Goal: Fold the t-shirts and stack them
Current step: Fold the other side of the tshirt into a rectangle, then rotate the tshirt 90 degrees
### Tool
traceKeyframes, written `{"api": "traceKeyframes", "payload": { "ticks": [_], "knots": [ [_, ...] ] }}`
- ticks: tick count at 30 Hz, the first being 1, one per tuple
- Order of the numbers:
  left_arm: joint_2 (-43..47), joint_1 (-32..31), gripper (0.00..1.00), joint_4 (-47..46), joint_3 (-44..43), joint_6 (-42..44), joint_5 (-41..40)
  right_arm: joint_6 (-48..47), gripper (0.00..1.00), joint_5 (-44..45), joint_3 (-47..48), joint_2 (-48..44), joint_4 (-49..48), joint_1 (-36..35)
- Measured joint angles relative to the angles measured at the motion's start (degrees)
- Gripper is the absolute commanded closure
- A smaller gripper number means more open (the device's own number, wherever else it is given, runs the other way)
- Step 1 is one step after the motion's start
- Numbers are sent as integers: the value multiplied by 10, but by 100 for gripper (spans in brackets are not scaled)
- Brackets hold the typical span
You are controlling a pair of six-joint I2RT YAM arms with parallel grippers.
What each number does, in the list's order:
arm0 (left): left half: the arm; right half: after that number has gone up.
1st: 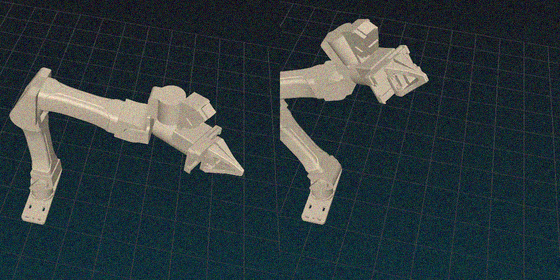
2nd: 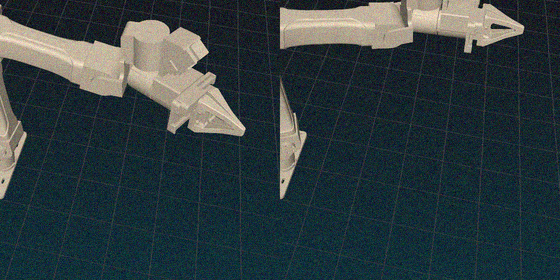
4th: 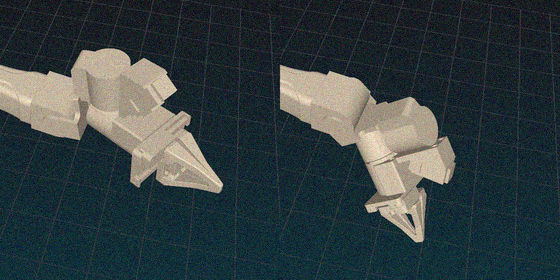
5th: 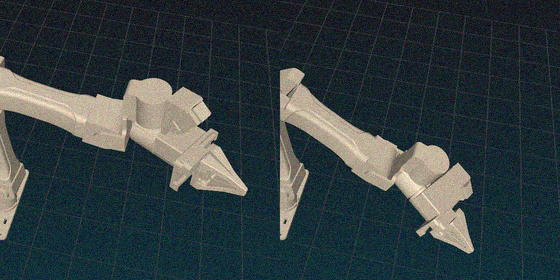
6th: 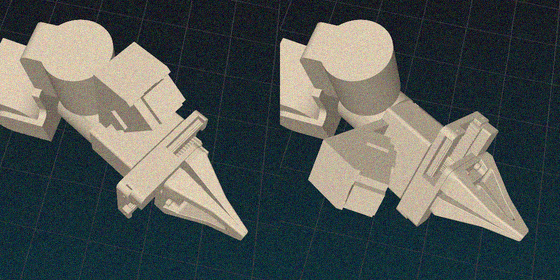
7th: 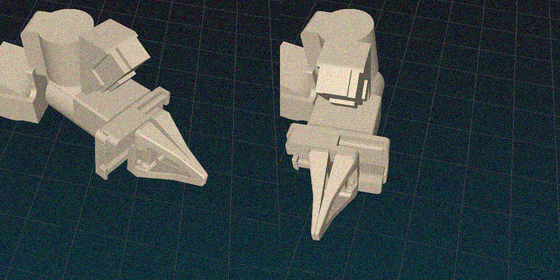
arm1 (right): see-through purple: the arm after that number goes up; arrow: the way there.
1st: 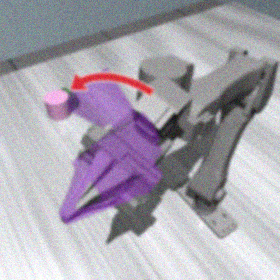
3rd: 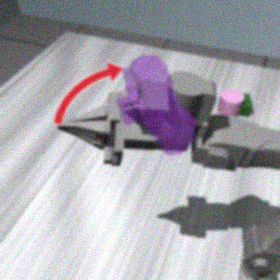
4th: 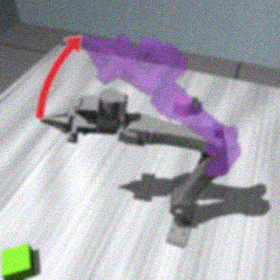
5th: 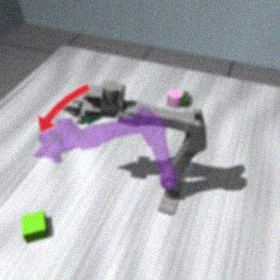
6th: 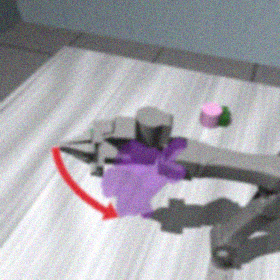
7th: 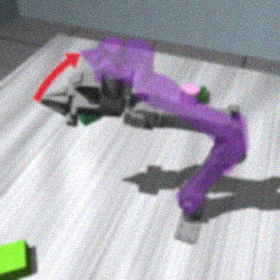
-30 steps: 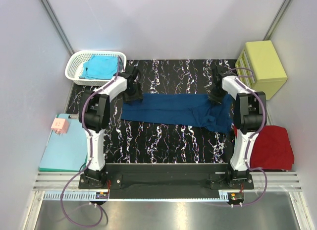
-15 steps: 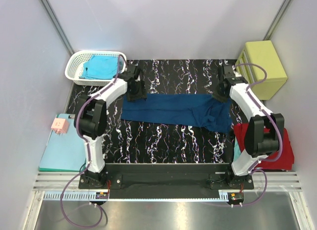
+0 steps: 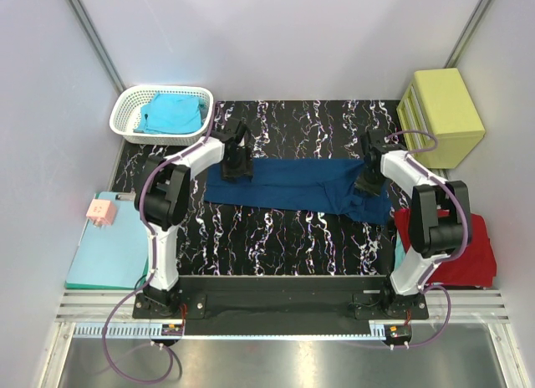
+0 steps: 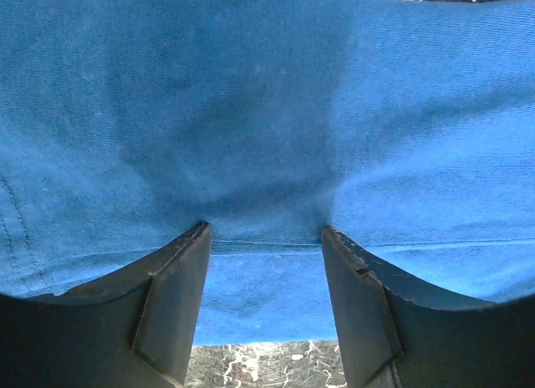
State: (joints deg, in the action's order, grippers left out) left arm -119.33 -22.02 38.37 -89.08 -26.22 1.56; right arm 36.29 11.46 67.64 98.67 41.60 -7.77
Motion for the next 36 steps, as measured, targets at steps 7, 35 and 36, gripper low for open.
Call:
{"api": "traceKeyframes", "payload": {
  "ticks": [7, 35, 36],
  "knots": [
    [-3, 0, 42, -1, 0, 3, 0, 0, 80, -3, -1, 39, 0, 0],
    [178, -66, 47, -51, 259, -18, -57, 26, 79, -28, 299, 248, 63, 2],
    [188, -72, 48, -49, 271, -22, -58, 26, 79, -33, 318, 262, 66, 3]
  ]
}}
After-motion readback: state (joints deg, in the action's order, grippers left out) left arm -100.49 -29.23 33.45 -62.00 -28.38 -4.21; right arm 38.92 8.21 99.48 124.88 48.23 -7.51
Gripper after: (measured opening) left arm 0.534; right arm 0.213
